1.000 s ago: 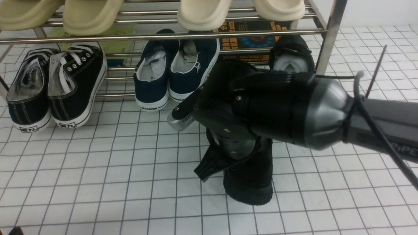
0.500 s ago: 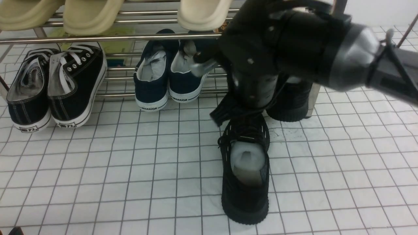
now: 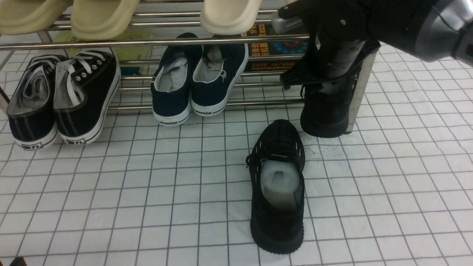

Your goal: Take the shoes off the shelf with your hand from the white checkered tablecloth.

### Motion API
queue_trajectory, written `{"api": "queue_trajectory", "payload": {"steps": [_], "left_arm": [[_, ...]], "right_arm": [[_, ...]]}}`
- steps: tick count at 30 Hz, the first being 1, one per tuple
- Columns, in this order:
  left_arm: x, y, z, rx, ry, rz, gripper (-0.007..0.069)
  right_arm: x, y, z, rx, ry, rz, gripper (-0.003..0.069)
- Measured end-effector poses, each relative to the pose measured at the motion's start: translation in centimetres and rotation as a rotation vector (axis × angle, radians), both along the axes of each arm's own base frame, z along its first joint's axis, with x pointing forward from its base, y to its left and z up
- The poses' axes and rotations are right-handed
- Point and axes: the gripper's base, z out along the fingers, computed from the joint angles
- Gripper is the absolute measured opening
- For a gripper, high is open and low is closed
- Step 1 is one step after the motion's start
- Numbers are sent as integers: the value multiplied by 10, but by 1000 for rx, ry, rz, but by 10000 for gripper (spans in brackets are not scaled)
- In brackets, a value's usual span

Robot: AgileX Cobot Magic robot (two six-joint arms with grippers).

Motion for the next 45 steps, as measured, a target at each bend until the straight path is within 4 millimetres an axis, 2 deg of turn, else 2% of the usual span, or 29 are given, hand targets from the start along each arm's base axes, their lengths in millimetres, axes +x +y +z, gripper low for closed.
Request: {"api": "queue_trajectory", "payload": {"steps": [3, 9, 11, 14, 16, 17, 18, 22, 23, 24, 25, 27, 29, 33, 36, 41, 45], "left_arm": [[0, 0, 0, 0, 0, 0, 240], [0, 0, 0, 0, 0, 0, 240], [0, 0, 0, 0, 0, 0, 240], [0, 0, 0, 0, 0, 0, 240], [0, 0, 0, 0, 0, 0, 240], [0, 0, 0, 0, 0, 0, 240], [0, 0, 0, 0, 0, 0, 240], [0, 0, 0, 0, 0, 0, 240], [0, 0, 0, 0, 0, 0, 240], [0, 0, 0, 0, 0, 0, 240], [0, 0, 0, 0, 0, 0, 240], [0, 0, 0, 0, 0, 0, 240], [0, 0, 0, 0, 0, 0, 240], [0, 0, 0, 0, 0, 0, 240], [0, 0, 0, 0, 0, 0, 240], [0, 0, 0, 0, 0, 0, 240], [0, 0, 0, 0, 0, 0, 240]], "right_arm": [[11, 2, -16, 3, -5, 5, 424], [24, 10, -41, 1, -10, 29, 403], [28, 11, -49, -12, -15, 38, 331], [27, 10, -51, -31, 0, 31, 174], [22, 9, -44, -37, 30, 20, 40], [22, 8, -44, -41, 35, 19, 32], [15, 8, -36, -55, 65, 29, 6], [-23, 11, 1, -55, 164, 86, 3], [-27, 12, 5, -47, 165, 91, 3], [-42, 13, 23, -12, 161, 119, 3], [-44, 13, 25, -6, 159, 119, 3], [-68, 7, 42, 46, 164, 141, 3], [-83, 1, 45, 63, 184, 139, 3], [-106, -14, 26, 34, 273, 115, 3], [-117, -23, 0, -6, 348, 75, 3], [-116, -24, -16, -3, 321, 50, 4], [-114, -22, -21, 29, 292, 43, 5]]}}
